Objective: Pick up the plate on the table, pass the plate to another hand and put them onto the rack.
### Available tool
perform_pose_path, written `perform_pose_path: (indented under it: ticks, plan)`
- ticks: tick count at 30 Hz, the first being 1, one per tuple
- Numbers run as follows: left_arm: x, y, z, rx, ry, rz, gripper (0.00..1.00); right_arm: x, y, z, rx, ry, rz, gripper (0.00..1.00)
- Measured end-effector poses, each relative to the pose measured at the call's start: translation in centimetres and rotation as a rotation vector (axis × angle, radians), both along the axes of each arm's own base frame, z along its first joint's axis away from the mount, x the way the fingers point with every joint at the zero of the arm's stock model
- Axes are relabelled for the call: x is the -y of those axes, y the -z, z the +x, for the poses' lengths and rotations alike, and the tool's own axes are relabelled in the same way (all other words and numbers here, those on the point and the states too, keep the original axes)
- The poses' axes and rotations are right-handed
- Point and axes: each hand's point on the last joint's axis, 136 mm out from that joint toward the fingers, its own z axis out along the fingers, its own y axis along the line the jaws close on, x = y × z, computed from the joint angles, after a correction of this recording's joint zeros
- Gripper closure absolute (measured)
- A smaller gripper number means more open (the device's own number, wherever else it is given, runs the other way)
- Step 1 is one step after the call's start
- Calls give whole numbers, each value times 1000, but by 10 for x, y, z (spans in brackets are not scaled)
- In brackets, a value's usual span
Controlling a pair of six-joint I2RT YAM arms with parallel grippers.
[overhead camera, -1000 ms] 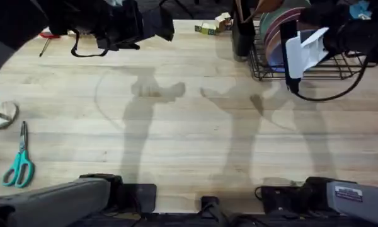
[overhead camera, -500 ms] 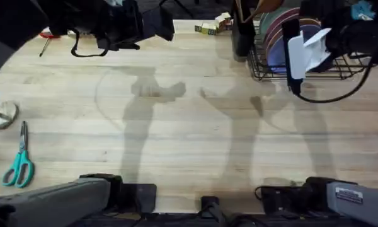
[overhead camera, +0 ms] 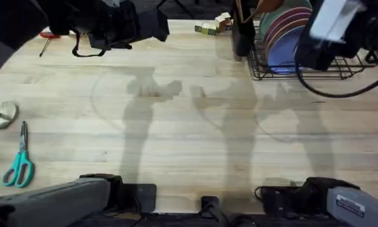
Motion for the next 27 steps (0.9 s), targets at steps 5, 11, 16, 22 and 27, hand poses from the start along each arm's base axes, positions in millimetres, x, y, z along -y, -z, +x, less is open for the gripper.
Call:
perform_pose_path:
  ticks: [5,11,16,22,27]
  plan:
    - [-8,2,2,2,-28,37,6,-12,-23,-12,12,146,287,9]
    - [-11,2,2,5,-33,61,7,-31,-28,-33,-69,291,604,9]
    - [-12,2,2,9,-24,72,6,-44,-18,-45,-195,469,894,9]
    - [-12,2,2,11,-19,76,6,-53,-15,-48,-293,666,1199,9]
    - [-12,2,2,11,-18,76,6,-53,-15,-48,-318,735,1302,9]
